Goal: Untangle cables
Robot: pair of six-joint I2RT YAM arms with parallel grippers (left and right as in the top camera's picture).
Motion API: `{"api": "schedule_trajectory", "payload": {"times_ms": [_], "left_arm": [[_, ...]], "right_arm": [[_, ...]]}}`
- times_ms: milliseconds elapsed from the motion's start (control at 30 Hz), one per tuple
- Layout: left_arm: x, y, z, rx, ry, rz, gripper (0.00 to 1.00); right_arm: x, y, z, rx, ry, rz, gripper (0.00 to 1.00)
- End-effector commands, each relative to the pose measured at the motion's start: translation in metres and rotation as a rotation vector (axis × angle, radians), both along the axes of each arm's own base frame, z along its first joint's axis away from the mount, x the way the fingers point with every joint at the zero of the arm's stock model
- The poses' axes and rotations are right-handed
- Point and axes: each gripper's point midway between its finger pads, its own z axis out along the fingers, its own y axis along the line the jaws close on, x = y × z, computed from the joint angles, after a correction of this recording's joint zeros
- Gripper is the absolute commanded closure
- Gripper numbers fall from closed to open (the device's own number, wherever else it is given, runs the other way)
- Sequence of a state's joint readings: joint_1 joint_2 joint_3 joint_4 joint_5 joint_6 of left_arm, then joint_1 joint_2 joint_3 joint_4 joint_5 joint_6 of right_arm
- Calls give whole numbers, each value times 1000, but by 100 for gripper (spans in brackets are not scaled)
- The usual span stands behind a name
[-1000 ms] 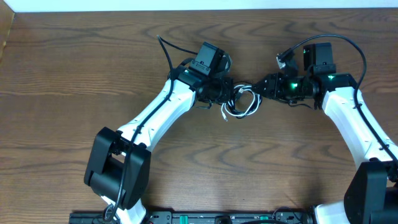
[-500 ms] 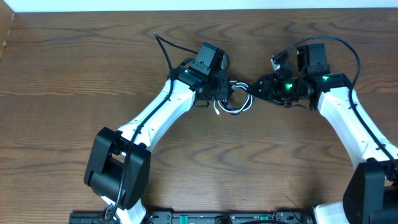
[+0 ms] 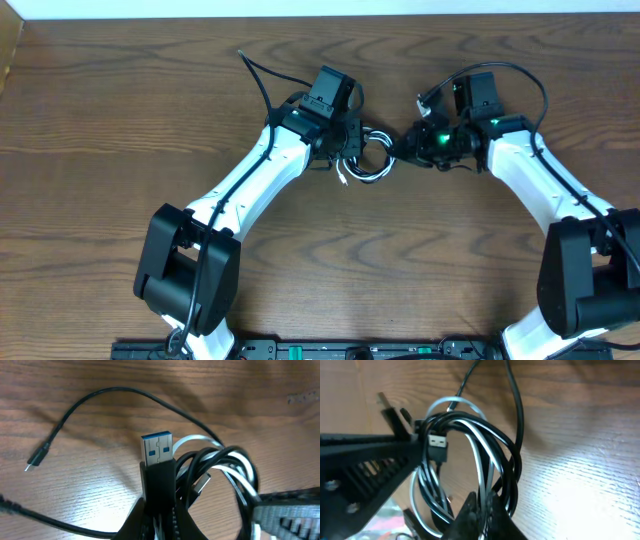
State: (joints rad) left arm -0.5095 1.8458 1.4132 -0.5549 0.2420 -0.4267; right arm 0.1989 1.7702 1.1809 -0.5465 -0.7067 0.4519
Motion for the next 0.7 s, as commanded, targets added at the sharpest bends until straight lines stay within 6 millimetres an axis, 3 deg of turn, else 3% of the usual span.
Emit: {"api": "schedule_trajectory", "payload": {"times_ms": [0, 167, 400, 567, 667], "left_arm": [[-3, -19, 11, -102, 13, -39, 93], [6, -17, 25, -184, 0, -42, 93], [21, 10, 45, -219, -37, 15, 93], [26, 25, 74, -228, -118, 13, 92], [24, 28, 88, -231, -154, 2, 93]], "right_arm": [[-10, 5, -8, -52, 29, 12, 99], [-25, -19, -31, -226, 110, -34, 99], [-30, -46, -45, -387, 136, -79, 99], [-36, -107, -58, -716, 171, -229, 99], [-39, -118, -59, -756, 188, -243, 99]]}}
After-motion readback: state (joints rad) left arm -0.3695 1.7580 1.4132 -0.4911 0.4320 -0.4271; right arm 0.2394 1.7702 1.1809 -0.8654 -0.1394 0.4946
